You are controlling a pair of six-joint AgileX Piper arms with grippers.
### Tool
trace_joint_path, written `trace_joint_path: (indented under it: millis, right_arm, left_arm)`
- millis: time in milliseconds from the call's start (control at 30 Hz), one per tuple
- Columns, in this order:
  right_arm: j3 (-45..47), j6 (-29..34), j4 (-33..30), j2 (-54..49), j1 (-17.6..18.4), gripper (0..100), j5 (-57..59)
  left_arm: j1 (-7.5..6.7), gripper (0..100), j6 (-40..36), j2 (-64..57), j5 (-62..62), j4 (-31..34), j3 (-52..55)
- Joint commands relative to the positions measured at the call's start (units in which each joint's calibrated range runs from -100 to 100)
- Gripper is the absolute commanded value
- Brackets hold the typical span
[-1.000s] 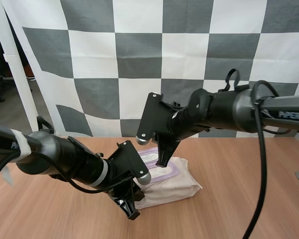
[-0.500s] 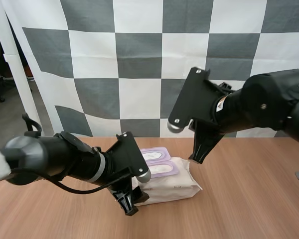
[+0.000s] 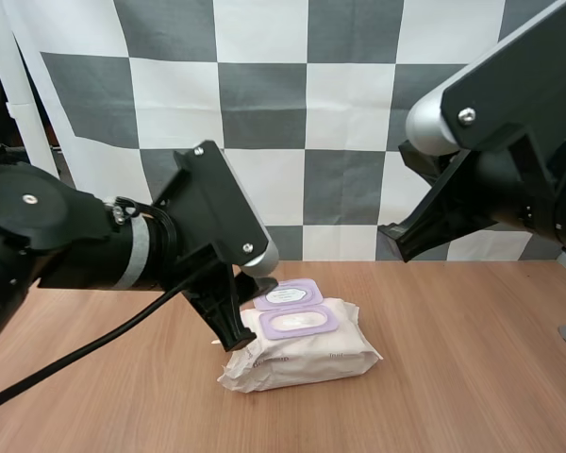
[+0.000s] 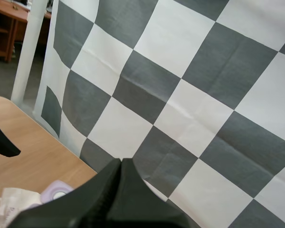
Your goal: Open the wet wipes lid
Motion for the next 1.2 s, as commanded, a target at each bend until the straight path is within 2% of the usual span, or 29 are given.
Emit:
trace_joint_path:
  millis: [0,100,267,333,400,567,667,833,967,1067,1167]
  right_arm:
    - [0.0,2.4,0.0,-0.1,0.0,0,0.0]
    - [0.0,3.4,-1.2,-0.6,0.0,0,0.1]
    - [3.1,3.8,-1.4,-3.7,0.0,0,-8.0]
    - [7.2,4.0,-1.5,-5.3,-0.2,0,-15.8]
    - [13.8,4.0,-1.6,-6.9,-0.2,0,-26.6]
    - [32.4,4.0,-4.5,-8.1,-0.3,0,-57.3]
    - [41.7,4.0,-3.1,-8.1,-0.3,0,-68.4]
    - [52.8,4.0,-3.2,-8.4,-1.7,0,-69.4]
    - [55.9,4.1,2.8,-11.0,-3.3,0,-68.6]
    - [55.9,4.4,6.8,-12.6,-4.1,0,-66.7]
    - [55.9,4.4,7.8,-13.2,-4.6,0,-62.5]
  left_arm:
    - [0.01,0,-2.1,-21.8,-1.0,-2.8,-0.8]
    - [0.01,0,-6.4,-27.9,-7.4,-4.0,-0.8]
    - [-0.45,0,-21.5,-35.0,-37.5,2.0,2.0]
    - [-0.72,0,-26.2,-36.0,-51.6,6.1,6.7]
    - [-0.7,0,-27.5,-36.1,-62.3,7.8,12.3]
    - [-1.98,0,-28.5,-36.0,-79.5,3.8,27.2]
    - [-2.07,0,-29.4,-36.0,-88.7,3.8,33.6]
    - [-2.51,0,-31.0,-36.1,-92.4,3.8,40.5]
    - [-2.51,0,-31.0,-36.1,-92.5,3.9,43.9]
    - [-2.51,0,-30.8,-36.7,-82.9,4.4,43.9]
    - [-2.51,0,-30.8,-36.7,-74.6,5.3,43.9]
